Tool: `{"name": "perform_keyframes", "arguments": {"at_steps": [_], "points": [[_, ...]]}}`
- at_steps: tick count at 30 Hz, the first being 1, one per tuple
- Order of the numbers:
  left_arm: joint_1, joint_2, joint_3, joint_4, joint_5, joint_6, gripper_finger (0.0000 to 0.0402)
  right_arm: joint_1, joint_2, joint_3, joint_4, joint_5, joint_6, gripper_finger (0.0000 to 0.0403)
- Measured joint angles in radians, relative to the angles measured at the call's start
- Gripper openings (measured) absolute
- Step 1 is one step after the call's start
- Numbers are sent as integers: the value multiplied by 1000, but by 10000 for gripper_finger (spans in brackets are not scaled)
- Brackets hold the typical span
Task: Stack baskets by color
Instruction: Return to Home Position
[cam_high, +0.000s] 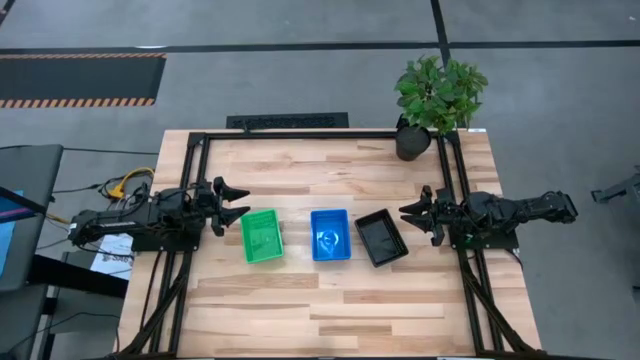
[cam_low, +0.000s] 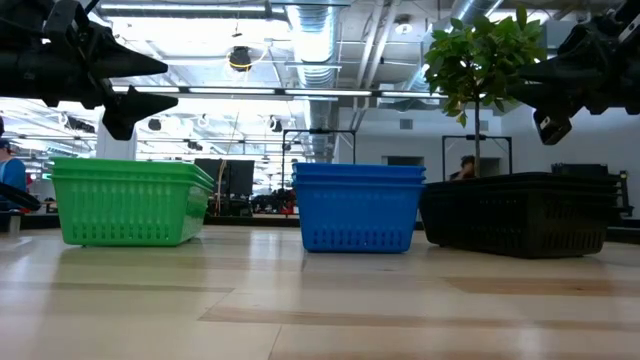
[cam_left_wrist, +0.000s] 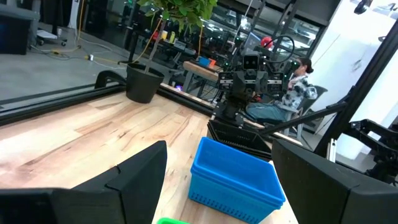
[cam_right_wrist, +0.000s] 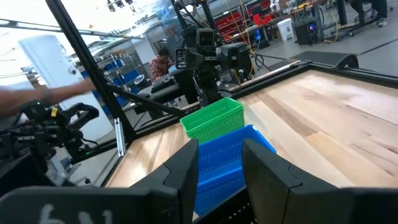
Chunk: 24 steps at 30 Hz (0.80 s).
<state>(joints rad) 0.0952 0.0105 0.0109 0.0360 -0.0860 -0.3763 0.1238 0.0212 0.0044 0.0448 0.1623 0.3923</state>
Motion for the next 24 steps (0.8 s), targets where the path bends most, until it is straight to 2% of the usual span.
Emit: {"name": "perform_keyframes", "arguments": {"at_steps": [24], "points": [[0,0,0,0,0,-1,278,0,0,0,0,0,1,142]]}}
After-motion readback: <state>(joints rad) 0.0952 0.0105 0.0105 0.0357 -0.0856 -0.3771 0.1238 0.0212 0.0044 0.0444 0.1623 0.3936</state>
